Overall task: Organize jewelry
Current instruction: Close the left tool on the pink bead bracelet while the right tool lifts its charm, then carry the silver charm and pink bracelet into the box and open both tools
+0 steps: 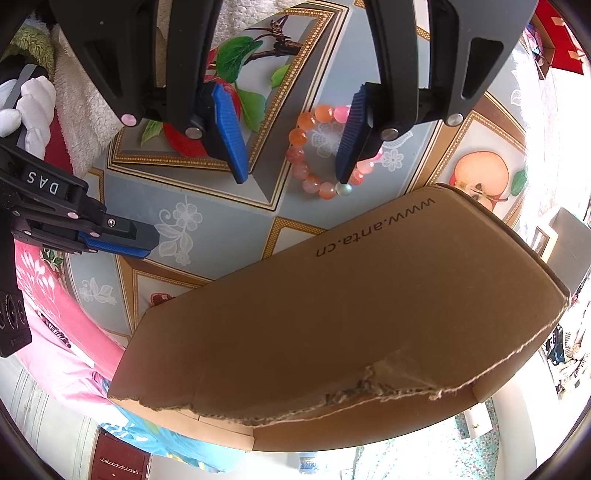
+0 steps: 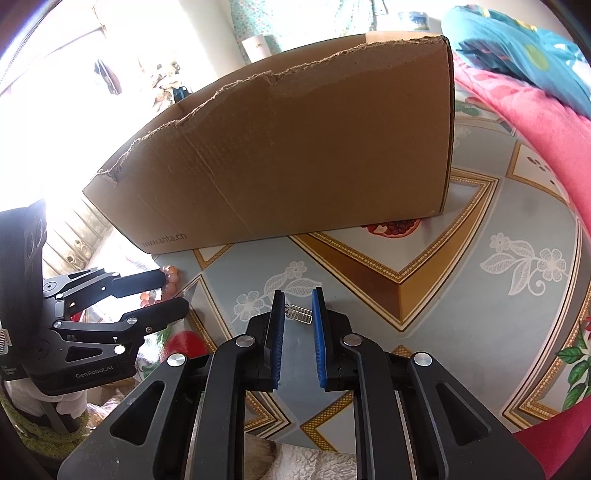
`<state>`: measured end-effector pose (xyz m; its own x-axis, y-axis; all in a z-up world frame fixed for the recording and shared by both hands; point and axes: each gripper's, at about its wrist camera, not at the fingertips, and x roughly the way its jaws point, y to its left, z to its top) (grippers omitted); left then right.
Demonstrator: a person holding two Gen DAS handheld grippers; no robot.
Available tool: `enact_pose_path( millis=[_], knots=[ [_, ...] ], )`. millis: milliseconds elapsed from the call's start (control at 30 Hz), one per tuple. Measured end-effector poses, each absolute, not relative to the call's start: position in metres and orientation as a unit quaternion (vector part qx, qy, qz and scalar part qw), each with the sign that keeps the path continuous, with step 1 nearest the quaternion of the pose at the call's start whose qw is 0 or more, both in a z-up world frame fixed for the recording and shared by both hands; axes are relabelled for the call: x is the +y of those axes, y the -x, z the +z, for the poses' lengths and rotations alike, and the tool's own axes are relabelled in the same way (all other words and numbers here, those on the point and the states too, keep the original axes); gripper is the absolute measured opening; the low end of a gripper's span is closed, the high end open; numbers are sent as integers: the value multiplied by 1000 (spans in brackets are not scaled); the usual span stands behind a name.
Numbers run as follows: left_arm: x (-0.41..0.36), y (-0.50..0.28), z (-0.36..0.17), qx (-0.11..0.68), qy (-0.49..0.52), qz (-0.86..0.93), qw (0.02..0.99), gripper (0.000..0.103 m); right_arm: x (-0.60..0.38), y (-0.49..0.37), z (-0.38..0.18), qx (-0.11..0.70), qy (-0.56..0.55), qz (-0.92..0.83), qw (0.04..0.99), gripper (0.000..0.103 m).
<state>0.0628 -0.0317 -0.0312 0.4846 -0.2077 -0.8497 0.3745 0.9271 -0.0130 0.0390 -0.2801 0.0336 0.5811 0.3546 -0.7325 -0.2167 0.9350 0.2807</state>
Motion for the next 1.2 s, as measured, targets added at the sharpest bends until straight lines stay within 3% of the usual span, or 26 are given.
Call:
enact_pose_path(
  millis=[400,600,667,867,1200],
  knots=[
    [-13,-60,-34,462,-83,-172,866,48,-329,-46,43,421,-169,183,872,13],
    [-8,-59,-34,447,-98,-174,872,24,-346,-48,50,419,-196,199,864,13],
    [-7,-60,-33,444,-98,-178,873,10,-352,-46,57,414,-206,205,863,13],
    [14,-57,-14,429,-49,-198,880,9,-367,-40,79,394,-216,212,868,13],
    [49,-37,80,358,84,-310,877,9,-359,-33,145,318,-199,241,895,13]
  ],
)
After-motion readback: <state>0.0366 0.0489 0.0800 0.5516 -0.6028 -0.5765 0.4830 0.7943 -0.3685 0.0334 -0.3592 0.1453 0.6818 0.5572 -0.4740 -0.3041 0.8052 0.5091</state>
